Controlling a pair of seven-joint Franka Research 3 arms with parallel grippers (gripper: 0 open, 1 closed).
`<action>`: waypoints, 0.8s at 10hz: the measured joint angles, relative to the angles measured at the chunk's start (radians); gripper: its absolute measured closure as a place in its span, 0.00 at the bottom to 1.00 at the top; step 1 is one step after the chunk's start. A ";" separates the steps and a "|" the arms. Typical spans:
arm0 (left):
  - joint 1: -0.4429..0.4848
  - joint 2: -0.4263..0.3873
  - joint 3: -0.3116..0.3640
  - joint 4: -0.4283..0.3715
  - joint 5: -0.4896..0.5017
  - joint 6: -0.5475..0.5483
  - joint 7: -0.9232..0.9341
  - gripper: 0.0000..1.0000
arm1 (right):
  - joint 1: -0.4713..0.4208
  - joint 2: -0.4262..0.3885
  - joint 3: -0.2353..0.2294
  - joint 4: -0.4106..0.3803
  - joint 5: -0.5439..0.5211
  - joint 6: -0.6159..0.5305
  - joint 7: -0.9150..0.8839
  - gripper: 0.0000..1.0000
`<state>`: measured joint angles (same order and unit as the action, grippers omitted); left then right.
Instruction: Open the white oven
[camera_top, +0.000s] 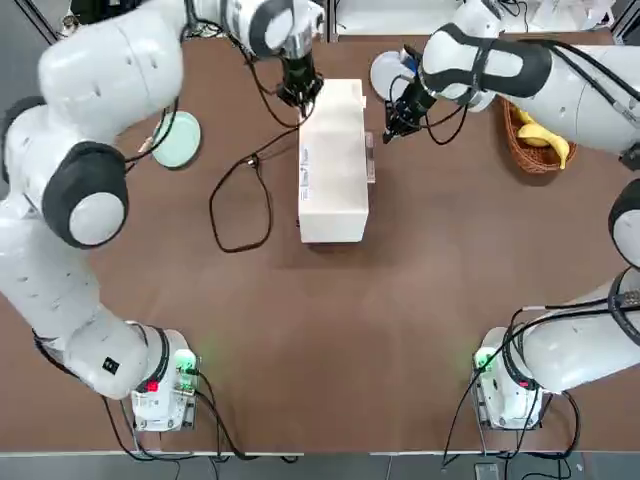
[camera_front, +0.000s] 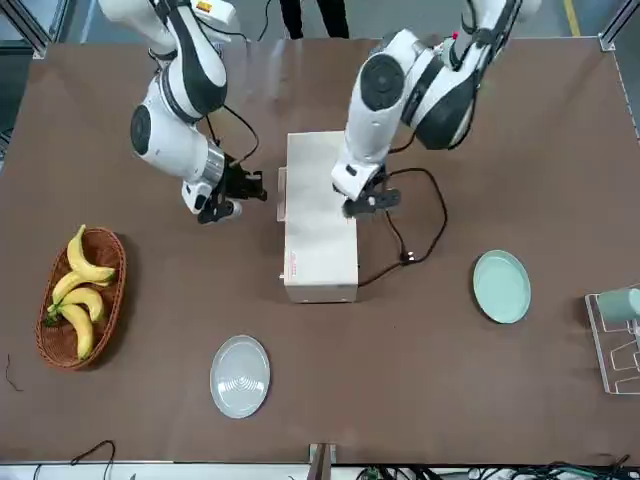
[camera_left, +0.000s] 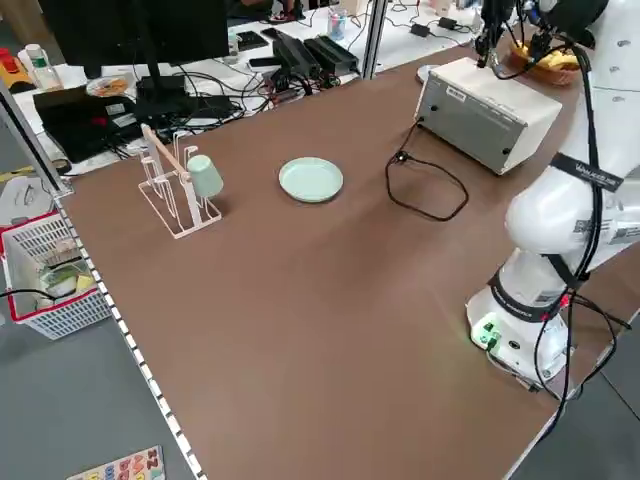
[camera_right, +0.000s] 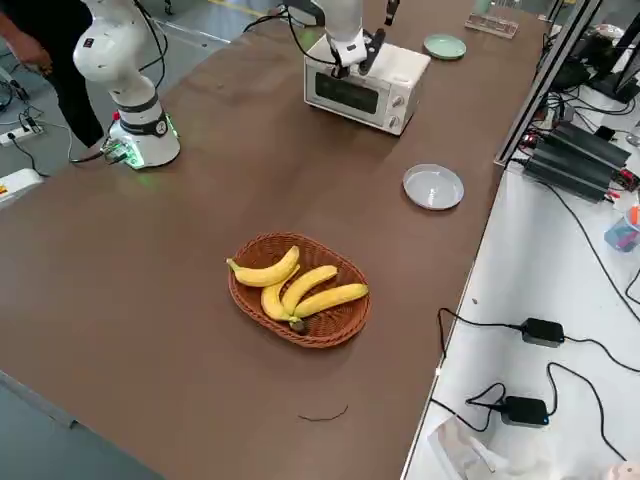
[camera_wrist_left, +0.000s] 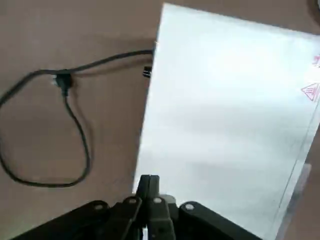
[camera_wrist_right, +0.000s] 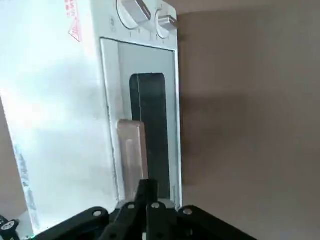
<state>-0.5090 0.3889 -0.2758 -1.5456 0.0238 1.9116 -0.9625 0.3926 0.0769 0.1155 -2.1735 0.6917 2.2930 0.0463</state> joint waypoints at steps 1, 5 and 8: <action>-0.010 0.024 0.000 0.000 0.003 0.026 -0.020 0.99 | 0.019 0.006 0.001 -0.009 0.000 0.025 0.000 0.98; -0.030 0.087 0.000 0.000 0.003 0.073 -0.028 0.99 | 0.052 0.042 0.034 -0.024 0.003 0.118 0.033 0.98; -0.045 0.092 0.001 0.001 0.039 0.074 -0.069 0.99 | 0.052 0.042 0.040 -0.025 0.002 0.125 0.051 0.98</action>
<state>-0.5543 0.4805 -0.2749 -1.5446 0.0623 1.9858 -1.0315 0.4441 0.1185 0.1551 -2.1984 0.6940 2.4177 0.0974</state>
